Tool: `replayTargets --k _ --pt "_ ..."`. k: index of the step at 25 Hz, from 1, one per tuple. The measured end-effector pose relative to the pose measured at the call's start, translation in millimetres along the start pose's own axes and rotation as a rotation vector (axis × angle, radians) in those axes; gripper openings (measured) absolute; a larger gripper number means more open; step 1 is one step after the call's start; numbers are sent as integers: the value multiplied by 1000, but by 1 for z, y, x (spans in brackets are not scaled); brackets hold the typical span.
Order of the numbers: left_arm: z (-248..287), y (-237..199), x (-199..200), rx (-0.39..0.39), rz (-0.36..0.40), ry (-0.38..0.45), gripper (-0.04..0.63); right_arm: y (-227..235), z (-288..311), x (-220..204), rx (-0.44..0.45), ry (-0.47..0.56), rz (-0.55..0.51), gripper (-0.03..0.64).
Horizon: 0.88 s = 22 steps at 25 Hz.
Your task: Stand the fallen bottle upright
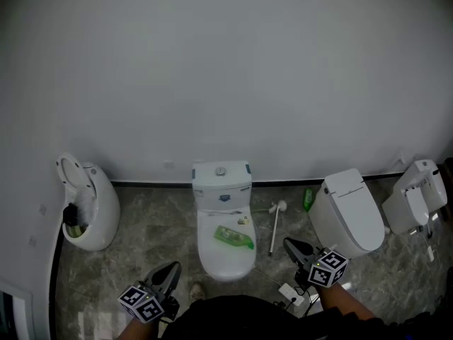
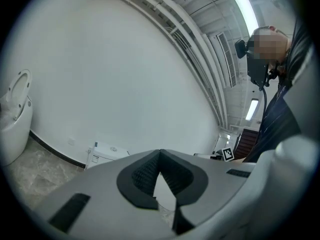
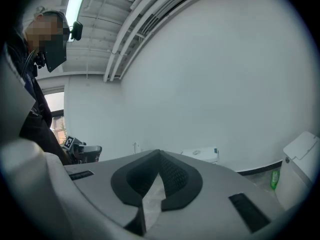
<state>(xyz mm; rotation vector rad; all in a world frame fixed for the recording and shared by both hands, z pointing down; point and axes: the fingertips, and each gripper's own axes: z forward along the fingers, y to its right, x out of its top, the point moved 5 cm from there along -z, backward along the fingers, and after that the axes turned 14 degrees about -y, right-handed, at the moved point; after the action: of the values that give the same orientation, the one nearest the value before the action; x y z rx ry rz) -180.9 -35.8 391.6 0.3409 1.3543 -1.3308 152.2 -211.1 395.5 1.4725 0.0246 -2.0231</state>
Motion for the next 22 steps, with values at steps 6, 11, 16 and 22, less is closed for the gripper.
replayTargets --k 6,11,16,22 --pt "22 -93 45 -88 20 -58 23 1 67 34 -95 13 33 15" --pt "32 -174 92 -139 40 -82 21 -2 130 62 -172 22 56 15" --pt "40 -226 117 -157 40 -95 21 -7 182 81 -189 -3 40 16" --pt "67 -245 115 -138 18 -114 21 22 212 89 -171 -23 28 17"
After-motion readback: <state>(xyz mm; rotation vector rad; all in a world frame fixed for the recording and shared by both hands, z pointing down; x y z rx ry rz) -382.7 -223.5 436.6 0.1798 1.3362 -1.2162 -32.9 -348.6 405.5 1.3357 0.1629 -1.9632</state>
